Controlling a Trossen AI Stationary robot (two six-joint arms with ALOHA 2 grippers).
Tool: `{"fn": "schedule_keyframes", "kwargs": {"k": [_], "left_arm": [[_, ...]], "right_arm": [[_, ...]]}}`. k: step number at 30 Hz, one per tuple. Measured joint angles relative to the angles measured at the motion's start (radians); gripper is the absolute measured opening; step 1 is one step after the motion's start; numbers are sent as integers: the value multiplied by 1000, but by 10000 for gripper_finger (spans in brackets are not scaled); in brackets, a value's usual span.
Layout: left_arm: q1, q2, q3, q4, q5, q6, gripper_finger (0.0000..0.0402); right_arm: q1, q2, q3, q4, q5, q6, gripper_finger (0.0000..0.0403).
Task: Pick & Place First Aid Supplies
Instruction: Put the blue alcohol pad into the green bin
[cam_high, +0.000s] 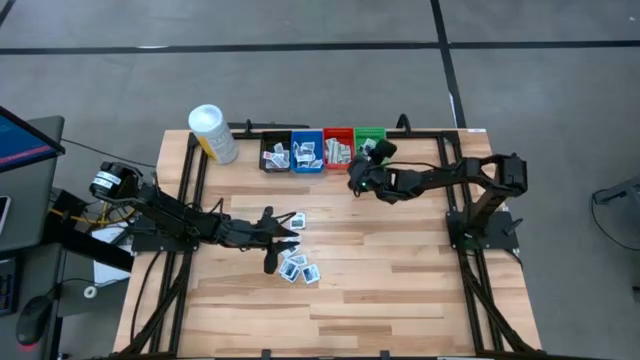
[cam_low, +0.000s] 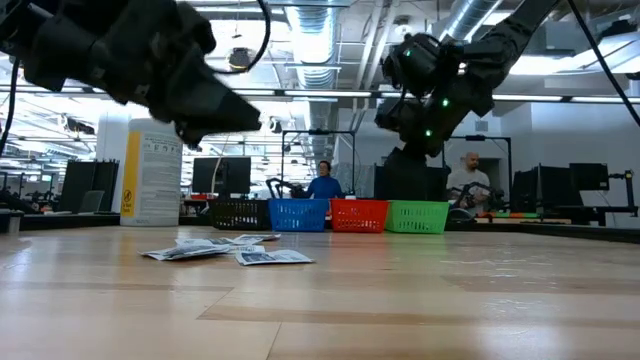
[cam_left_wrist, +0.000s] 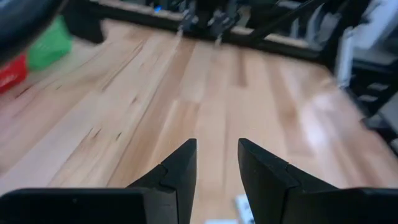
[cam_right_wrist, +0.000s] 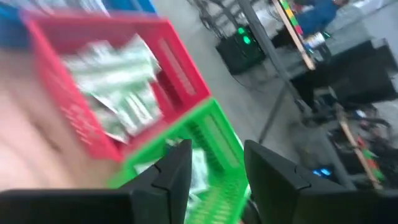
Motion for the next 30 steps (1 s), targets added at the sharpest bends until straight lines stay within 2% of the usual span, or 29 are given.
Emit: {"fn": "schedule_keyframes", "kwargs": {"k": [5,9,12,17,19,21,30], "left_arm": [[0,0,-27,-74,-48,-69,117],[-2,0,-63,-85,-49,-136,117],[-16,1,-78,-92,-49,-169,117],[-37,1,-77,-96,-71,-174,117],[-39,1,-77,-96,-88,-174,117],[-39,1,-77,-95,-100,-174,117],[-41,1,-77,-95,-104,-185,117]], "right_arm": [[81,-14,-1,25,-94,-10,125],[147,-21,1,74,-259,-101,113],[193,-20,0,95,-458,-179,109],[253,-20,0,93,-937,-224,108],[273,-15,0,115,-1074,-207,108],[294,-11,0,118,-1116,-188,108],[371,-9,0,207,-1118,-87,114]]}}
